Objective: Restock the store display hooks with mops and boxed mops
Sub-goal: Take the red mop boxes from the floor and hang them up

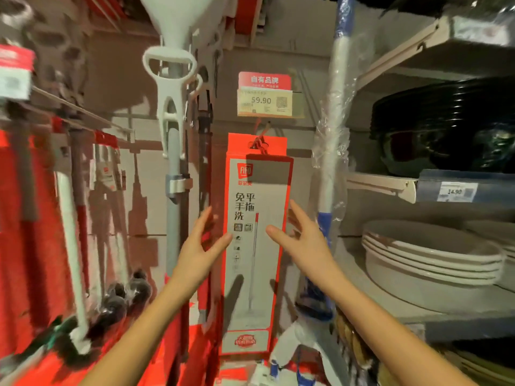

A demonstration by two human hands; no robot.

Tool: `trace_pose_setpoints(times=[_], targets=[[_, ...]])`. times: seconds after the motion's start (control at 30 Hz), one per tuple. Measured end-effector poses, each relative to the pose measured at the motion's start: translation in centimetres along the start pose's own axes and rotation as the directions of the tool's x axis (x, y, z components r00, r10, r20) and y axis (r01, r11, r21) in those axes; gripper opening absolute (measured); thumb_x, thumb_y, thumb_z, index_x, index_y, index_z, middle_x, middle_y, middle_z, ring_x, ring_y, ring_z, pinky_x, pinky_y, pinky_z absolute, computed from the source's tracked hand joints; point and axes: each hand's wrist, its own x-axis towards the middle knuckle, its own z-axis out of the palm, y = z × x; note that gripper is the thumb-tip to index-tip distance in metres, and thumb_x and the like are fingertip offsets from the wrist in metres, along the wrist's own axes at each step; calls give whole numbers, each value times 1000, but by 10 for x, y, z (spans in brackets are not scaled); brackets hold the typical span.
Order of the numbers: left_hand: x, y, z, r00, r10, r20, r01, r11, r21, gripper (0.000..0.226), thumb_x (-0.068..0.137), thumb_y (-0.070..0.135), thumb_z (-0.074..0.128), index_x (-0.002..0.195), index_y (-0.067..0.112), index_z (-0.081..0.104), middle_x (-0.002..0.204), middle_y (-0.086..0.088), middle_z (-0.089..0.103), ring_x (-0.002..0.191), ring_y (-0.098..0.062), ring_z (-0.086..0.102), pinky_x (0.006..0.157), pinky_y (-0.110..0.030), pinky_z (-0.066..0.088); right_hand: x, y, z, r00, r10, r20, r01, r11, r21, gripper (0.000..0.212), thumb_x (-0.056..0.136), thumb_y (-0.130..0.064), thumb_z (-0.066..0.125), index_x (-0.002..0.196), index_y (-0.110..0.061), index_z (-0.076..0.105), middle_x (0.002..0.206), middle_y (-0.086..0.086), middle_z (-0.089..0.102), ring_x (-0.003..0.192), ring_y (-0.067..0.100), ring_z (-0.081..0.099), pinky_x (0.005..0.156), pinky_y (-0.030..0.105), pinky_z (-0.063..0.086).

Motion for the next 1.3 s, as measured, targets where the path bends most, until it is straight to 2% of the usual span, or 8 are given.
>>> trace_pose_setpoints(times=[0.1, 0.23, 0.4, 0.5, 0.77, 0.97, 1.13, 1.3], targets=[[-57, 12, -21, 998, -61, -5, 61, 998, 5, 69, 82, 28, 71, 142, 23, 36, 134, 1, 53, 111, 11, 51, 100, -12, 40, -34, -3, 28, 986, 65, 154, -63, 998, -15, 76, 85, -25, 69, 149, -23, 26, 144, -5, 43, 131, 1, 38, 111, 22, 31], [-144, 14, -78, 990, -142, 6, 139, 979, 150, 73, 79, 30, 73, 142, 17, 38, 135, 1, 52, 112, 12, 52, 93, -6, 38, -88, -4, 85, 939, 133, 318, -155, 987, 44, 73, 85, -17, 69, 147, -12, 30, 142, 1, 43, 128, 5, 40, 100, 10, 33], [-232, 47, -196, 962, -187, -198, 236, 936, 260, 55, 82, 16, 69, 132, 14, 46, 122, -3, 59, 96, 17, 56, 91, -9, 43, -140, -30, 182, 852, 150, 502, -251, 958, 139, 65, 84, -5, 68, 142, -2, 38, 135, 10, 50, 122, 20, 52, 106, 28, 39], [-284, 71, -271, 909, -203, -364, 316, 905, 284, 56, 79, 25, 64, 131, 16, 46, 123, -5, 59, 103, 1, 59, 93, -16, 45, -166, -56, 252, 786, 100, 610, -260, 949, 179, 64, 84, -2, 66, 142, -2, 38, 134, 12, 51, 121, 18, 51, 106, 26, 37], [-434, 107, -482, 688, -204, -697, 556, 765, 326, 49, 92, 20, 58, 139, 23, 44, 129, 5, 57, 117, -5, 54, 101, -23, 43, -260, -138, 486, 549, -11, 836, -324, 919, 225, 65, 87, -2, 63, 144, -4, 33, 142, 14, 45, 125, 20, 47, 88, 16, 45], [-525, 124, -660, 592, -222, -775, 683, 649, 335, 52, 87, -3, 47, 128, 29, 45, 125, 7, 57, 120, -11, 53, 103, -28, 42, -311, -223, 680, 428, -93, 899, -279, 932, 230, 62, 91, 5, 53, 147, -10, 30, 145, 15, 43, 127, 27, 47, 98, 26, 37], [-562, 124, -789, 553, -194, -810, 714, 611, 341, 63, 63, 3, 36, 123, 20, 47, 122, -2, 57, 115, -19, 56, 101, -32, 43, -339, -282, 806, 337, -142, 931, -232, 946, 229, 64, 93, 10, 37, 149, -17, 25, 150, 7, 36, 135, 21, 39, 103, 27, 34], [-565, 87, -895, 545, -209, -812, 720, 612, 327, 61, 65, 4, 36, 125, 17, 46, 125, -5, 55, 113, -18, 55, 102, -29, 40, -334, -313, 922, 343, -149, 927, -170, 961, 217, 65, 93, 7, 38, 150, -21, 24, 151, 3, 35, 136, 21, 39, 108, 33, 36]])
